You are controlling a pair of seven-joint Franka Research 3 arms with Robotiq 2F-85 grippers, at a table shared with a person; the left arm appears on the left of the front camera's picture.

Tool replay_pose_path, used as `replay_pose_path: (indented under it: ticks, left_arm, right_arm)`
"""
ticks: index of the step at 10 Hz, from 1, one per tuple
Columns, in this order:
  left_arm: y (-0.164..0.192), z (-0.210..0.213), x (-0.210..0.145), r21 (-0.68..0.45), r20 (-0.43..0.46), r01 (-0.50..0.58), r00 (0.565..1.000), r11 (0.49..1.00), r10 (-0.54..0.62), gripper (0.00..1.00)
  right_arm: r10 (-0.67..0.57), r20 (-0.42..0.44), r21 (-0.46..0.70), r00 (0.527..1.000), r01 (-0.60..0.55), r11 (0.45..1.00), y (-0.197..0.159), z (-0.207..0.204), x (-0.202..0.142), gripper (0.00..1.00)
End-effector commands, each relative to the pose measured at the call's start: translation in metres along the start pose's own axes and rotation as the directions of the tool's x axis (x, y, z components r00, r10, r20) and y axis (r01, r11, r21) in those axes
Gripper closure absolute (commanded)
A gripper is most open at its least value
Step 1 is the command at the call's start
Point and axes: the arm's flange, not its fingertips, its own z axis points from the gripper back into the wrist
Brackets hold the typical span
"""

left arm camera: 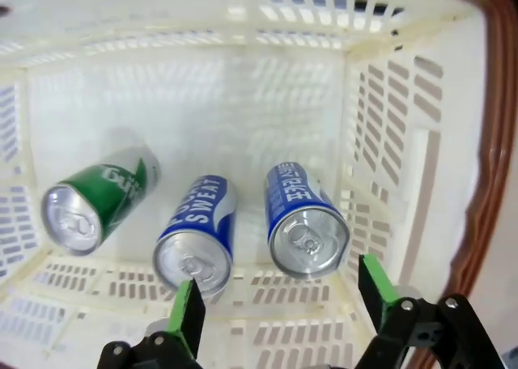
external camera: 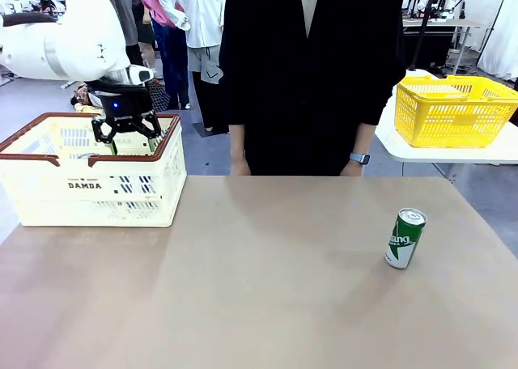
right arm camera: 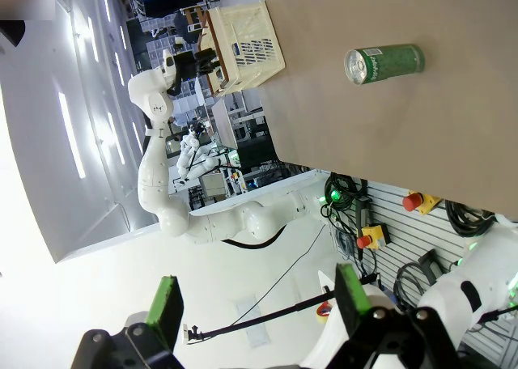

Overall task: Place the drinks into the Shopping basket.
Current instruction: Pick up one drink and place it into the Shopping basket.

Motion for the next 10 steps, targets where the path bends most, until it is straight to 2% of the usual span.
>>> replay_pose_path:
  ticks: [1,2,3,4,5,6,7,8,9,10]
  left_arm:
    - [0.014,0.036,-0.003,-0.019,0.047,-0.065,0.997,0.998,0.065,0.00]
    - [0.026,0.070,-0.005,-0.071,0.061,-0.087,0.994,0.994,0.092,0.00]
    - [0.043,0.111,-0.010,-0.125,0.028,-0.089,0.995,0.988,0.094,0.00]
    - [0.064,0.156,-0.027,-0.229,-0.011,-0.034,0.999,0.973,0.032,0.00]
    - [0.085,0.185,-0.052,-0.380,-0.020,0.061,0.997,0.923,-0.074,0.00]
    - [0.108,0.193,-0.081,-0.531,-0.023,0.126,0.986,0.838,-0.162,0.00]
    - [0.129,0.182,-0.111,-0.669,0.003,0.165,0.976,0.725,-0.219,0.00]
    - [0.145,0.162,-0.139,-0.764,0.016,0.145,0.978,0.628,-0.207,0.00]
    - [0.161,0.132,-0.161,-0.879,0.060,0.127,0.985,0.459,-0.159,0.00]
    - [0.169,0.097,-0.172,-0.913,0.024,0.075,0.991,0.402,-0.130,0.00]
  right_arm:
    - [-0.008,-0.004,0.004,1.000,0.008,1.000,0.004,0.000,-0.001,0.00]
    - [-0.008,-0.004,0.004,1.000,0.008,1.000,0.004,0.000,-0.001,0.00]
    - [-0.008,-0.004,0.004,1.000,0.008,1.000,0.004,0.000,-0.001,0.00]
    - [-0.008,-0.004,0.004,1.000,0.008,1.000,0.004,0.000,-0.001,0.00]
    - [-0.008,-0.004,0.004,1.000,0.008,1.000,0.004,0.000,-0.001,0.00]
    - [-0.008,-0.004,0.004,1.000,0.008,1.000,0.004,0.000,-0.001,0.00]
    - [-0.008,-0.004,0.004,1.000,0.008,1.000,0.004,0.000,-0.001,0.00]
    - [-0.008,-0.004,0.004,1.000,0.008,1.000,0.004,0.000,-0.001,0.00]
    - [-0.008,-0.004,0.004,1.000,0.008,1.000,0.004,0.000,-0.001,0.00]
    - [-0.008,-0.004,0.004,1.000,0.008,1.000,0.004,0.000,-0.001,0.00]
